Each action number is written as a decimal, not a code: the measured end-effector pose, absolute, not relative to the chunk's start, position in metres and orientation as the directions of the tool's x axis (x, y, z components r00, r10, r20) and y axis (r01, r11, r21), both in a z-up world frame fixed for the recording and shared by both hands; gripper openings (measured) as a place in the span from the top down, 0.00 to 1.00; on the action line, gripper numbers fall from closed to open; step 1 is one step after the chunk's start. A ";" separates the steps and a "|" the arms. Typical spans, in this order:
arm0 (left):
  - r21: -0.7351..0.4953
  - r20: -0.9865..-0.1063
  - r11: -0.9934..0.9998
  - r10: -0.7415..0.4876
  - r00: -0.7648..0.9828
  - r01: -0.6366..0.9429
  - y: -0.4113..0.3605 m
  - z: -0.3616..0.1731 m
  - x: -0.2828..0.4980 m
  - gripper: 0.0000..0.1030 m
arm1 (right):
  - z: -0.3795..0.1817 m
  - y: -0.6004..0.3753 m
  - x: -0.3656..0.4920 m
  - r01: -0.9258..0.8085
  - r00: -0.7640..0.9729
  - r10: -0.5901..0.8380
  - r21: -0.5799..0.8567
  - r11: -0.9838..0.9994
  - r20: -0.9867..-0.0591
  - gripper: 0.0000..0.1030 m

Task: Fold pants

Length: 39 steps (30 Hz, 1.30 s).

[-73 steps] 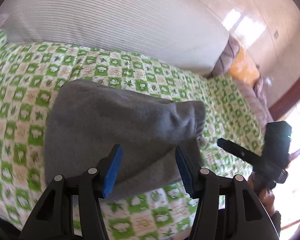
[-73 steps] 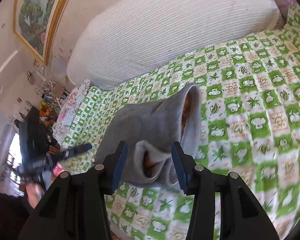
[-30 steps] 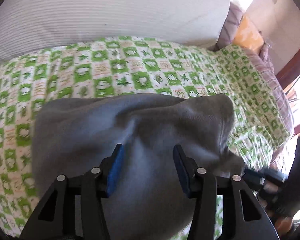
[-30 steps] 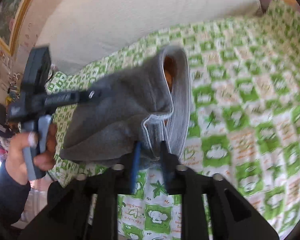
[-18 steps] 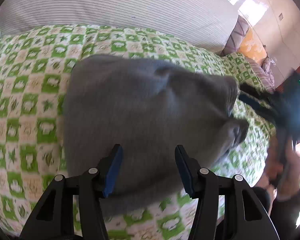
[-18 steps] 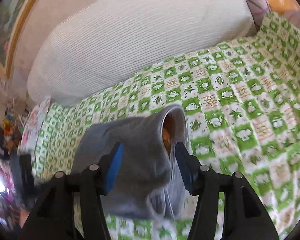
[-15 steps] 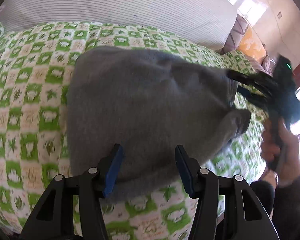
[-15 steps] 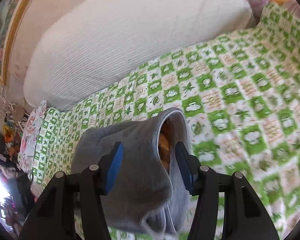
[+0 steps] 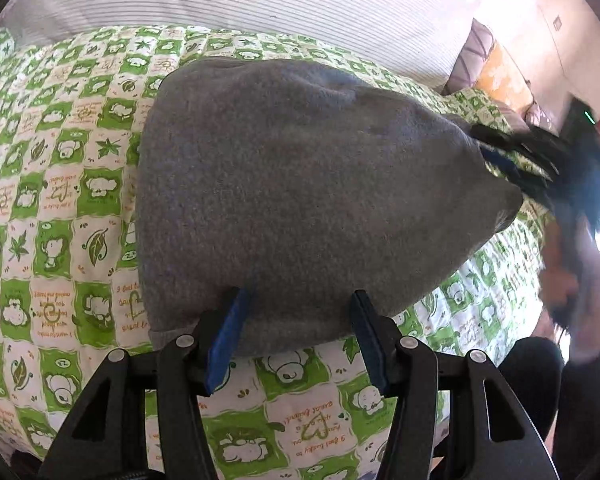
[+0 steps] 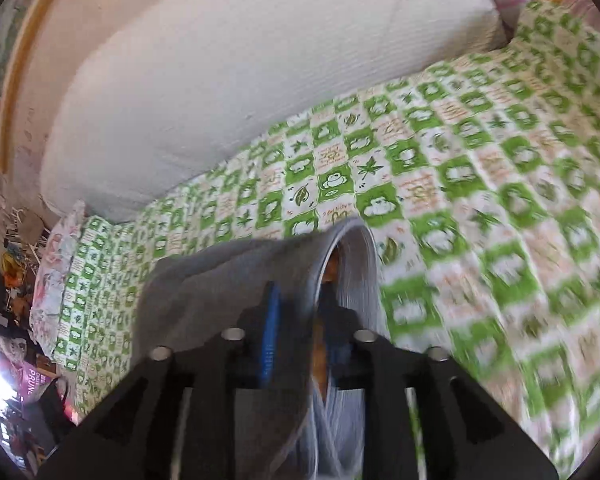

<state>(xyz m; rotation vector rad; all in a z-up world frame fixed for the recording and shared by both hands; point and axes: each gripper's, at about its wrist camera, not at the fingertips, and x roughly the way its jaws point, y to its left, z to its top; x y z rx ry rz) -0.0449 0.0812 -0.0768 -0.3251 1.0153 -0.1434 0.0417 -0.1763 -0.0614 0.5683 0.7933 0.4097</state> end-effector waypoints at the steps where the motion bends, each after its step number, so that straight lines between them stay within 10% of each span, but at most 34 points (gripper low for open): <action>1: -0.328 -0.812 0.944 -0.264 0.521 -0.033 0.080 -0.077 -0.045 0.46 | -0.060 -0.175 0.028 -0.151 0.635 0.553 0.615 0.774 -0.539 0.53; 6: -0.322 -0.816 0.946 -0.256 0.519 -0.038 0.077 -0.078 -0.047 0.44 | -0.063 -0.160 -0.024 -0.245 0.598 0.570 0.548 0.799 -0.564 0.46; 8: -0.331 -0.813 0.943 -0.266 0.518 -0.036 0.079 -0.078 -0.046 0.44 | -0.071 -0.151 -0.030 -0.255 0.578 0.531 0.481 0.839 -0.619 0.72; 14: -0.338 -0.817 0.940 -0.270 0.509 -0.043 0.095 -0.076 -0.054 0.44 | -0.099 -0.169 -0.022 -0.181 0.514 0.522 0.509 0.841 -0.680 0.79; 20: -0.328 -0.821 0.938 -0.225 0.525 -0.112 0.124 -0.066 -0.070 0.43 | -0.078 -0.177 -0.032 -0.185 0.572 0.501 0.493 0.850 -0.650 0.40; 39: -0.420 -0.826 0.865 -0.240 0.510 -0.274 0.155 -0.079 -0.021 0.34 | -0.106 -0.175 0.015 -0.085 0.550 0.565 0.632 0.770 -0.615 0.33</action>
